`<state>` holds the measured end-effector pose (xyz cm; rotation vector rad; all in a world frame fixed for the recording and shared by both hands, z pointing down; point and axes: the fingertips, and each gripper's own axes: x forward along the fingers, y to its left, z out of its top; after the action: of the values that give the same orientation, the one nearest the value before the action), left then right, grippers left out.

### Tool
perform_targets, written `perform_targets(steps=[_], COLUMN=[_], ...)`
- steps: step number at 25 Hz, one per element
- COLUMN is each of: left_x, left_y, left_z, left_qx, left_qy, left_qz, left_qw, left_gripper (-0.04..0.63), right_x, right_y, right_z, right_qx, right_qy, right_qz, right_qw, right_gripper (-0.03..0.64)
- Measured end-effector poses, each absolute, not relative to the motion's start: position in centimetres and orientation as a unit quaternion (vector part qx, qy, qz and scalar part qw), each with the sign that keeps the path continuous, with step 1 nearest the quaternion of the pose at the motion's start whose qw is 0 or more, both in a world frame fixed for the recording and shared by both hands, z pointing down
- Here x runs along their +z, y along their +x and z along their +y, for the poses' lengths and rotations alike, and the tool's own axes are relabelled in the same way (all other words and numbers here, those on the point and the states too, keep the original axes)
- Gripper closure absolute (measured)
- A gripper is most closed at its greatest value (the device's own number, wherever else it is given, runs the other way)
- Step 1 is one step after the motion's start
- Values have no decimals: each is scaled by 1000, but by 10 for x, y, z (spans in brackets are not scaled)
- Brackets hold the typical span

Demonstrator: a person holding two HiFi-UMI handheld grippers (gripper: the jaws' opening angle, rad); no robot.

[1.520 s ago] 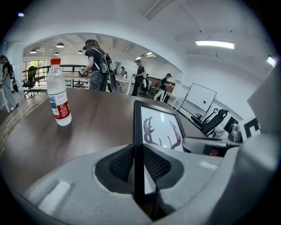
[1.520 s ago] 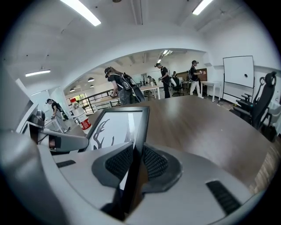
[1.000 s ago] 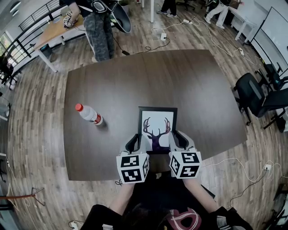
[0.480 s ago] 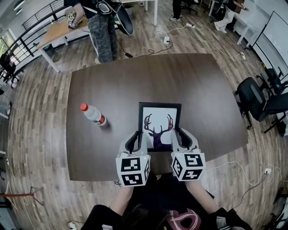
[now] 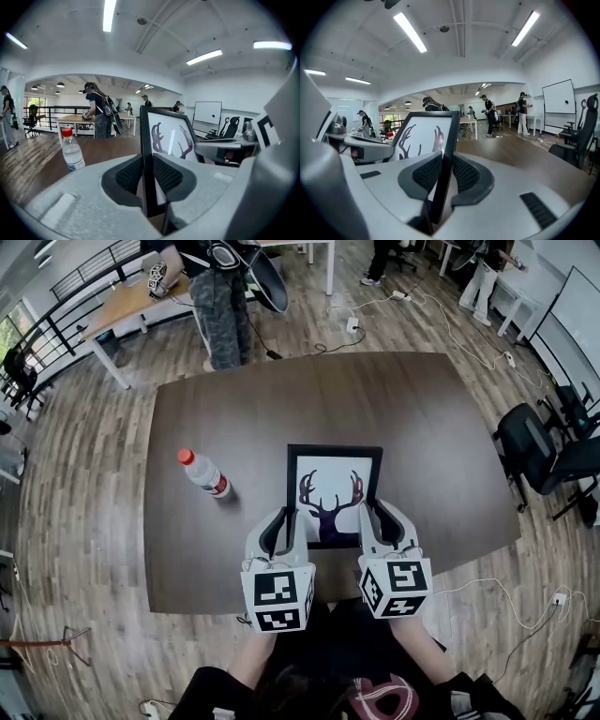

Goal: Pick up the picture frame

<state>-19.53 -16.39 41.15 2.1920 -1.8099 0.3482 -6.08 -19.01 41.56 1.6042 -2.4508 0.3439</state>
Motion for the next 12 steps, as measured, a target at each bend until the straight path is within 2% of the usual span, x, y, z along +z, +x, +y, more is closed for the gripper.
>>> perform_targets(steps=[12], left_x=[395], left_y=[-195], left_z=[-158], left_qx=[114], left_qy=[758], left_qz=[-633], left_qw=[111], left_gripper=[518], right_x=[397], right_y=[-61], right_z=[-184], right_qx=[86], right_qy=[542], right_qz=[-832], right_qw=[76], right_gripper=[538])
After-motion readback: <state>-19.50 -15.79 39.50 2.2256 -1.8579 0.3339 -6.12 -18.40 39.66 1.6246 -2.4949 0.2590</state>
